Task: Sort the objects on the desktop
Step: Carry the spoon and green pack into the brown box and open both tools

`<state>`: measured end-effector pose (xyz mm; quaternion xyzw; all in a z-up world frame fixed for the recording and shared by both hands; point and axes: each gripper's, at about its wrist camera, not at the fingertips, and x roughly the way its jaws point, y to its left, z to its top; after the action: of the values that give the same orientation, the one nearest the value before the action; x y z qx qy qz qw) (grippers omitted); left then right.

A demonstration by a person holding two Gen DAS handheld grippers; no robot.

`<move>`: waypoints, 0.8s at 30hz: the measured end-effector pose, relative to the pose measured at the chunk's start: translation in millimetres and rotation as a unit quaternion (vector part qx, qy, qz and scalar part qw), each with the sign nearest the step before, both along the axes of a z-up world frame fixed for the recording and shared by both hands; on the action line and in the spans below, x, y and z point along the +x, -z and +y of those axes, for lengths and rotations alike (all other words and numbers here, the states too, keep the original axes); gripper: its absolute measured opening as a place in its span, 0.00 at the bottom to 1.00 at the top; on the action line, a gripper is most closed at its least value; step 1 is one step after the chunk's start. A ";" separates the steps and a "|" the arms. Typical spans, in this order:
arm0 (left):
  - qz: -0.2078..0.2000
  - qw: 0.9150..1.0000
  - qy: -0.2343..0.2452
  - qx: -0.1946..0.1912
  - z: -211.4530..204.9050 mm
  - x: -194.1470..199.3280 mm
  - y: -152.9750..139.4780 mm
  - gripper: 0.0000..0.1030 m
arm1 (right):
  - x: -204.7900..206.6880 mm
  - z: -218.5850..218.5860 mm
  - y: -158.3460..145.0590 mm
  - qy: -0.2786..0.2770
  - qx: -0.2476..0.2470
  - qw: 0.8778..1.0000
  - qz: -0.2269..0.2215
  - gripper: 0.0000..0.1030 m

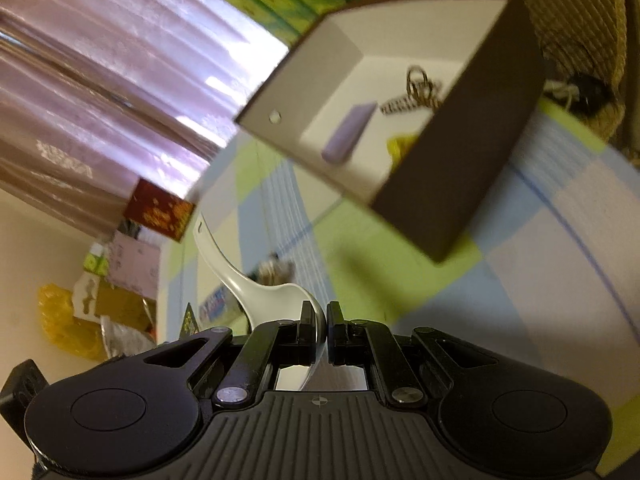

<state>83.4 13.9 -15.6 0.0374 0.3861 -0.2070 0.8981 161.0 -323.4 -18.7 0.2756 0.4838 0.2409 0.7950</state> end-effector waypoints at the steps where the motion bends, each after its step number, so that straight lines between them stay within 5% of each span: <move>1: -0.007 1.000 0.001 -0.003 -2.2 4.5 -6.1 0.37 | 4.2 -3.8 -4.0 0.003 0.004 1.000 -0.006 0.02; 13: -0.085 0.995 0.039 -0.023 -61.6 105.0 -62.2 0.37 | 102.2 -46.6 -27.9 0.043 -0.013 0.998 -0.048 0.02; 24: -0.066 0.996 0.047 0.024 -125.8 225.8 -56.2 0.37 | 199.5 -37.8 -13.0 0.046 -0.059 0.997 -0.036 0.02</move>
<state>309.2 -111.9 40.6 0.0901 0.3286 -0.2365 0.9099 360.5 -361.2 -5.8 0.2414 0.4555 0.1850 0.8367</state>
